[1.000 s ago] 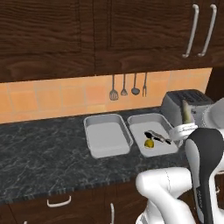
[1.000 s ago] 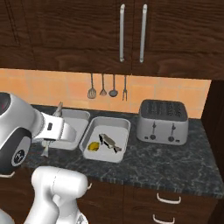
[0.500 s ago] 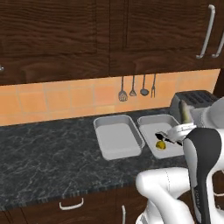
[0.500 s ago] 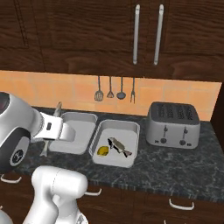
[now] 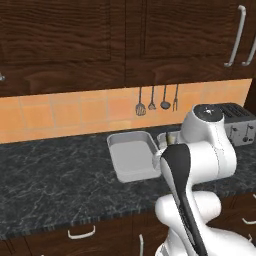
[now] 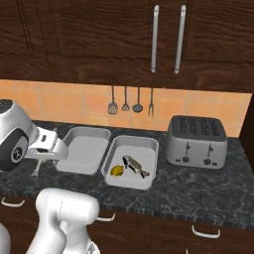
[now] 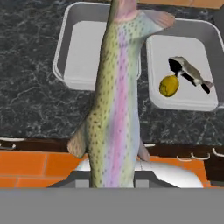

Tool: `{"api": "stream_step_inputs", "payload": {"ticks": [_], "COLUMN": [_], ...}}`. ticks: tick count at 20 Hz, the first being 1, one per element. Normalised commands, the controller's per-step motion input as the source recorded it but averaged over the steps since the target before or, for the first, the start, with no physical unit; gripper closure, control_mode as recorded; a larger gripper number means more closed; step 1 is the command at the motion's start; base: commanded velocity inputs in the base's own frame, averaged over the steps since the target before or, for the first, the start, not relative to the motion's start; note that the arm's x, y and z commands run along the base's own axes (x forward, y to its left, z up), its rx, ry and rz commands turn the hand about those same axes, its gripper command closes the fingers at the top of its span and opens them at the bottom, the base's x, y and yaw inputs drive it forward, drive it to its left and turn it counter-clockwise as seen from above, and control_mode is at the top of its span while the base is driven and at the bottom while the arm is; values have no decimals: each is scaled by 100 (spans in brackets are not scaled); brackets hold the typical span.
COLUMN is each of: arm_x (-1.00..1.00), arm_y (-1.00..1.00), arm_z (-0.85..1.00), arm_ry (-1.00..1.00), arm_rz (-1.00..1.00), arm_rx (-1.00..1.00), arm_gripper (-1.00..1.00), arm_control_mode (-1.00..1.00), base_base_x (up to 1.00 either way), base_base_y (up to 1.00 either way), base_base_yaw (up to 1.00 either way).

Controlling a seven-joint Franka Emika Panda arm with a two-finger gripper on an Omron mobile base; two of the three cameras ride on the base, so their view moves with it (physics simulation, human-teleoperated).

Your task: Place one lemon and one fish in each tupperware on the nearby counter, to pack two identical lunches.

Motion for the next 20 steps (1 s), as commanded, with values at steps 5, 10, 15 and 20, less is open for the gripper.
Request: {"api": "stream_step_inputs", "payload": {"ticks": [5, 10, 15, 20], "arm_x": [62, 97, 95, 75], "arm_y": [41, 30, 25, 16], "arm_z": [-42, -49, -40, -41], "arm_ry": [20, 14, 11, 0], "arm_rz": [1, -1, 0, 0], "arm_rx": [0, 6, 11, 0], "arm_gripper": [100, 100, 100, 100], "arm_control_mode": [-100, -100, -100, -100], "base_base_x": [0, 0, 0, 0], "base_base_y": [0, 0, 0, 0], "base_base_yaw": [0, 0, 0, 0]}}
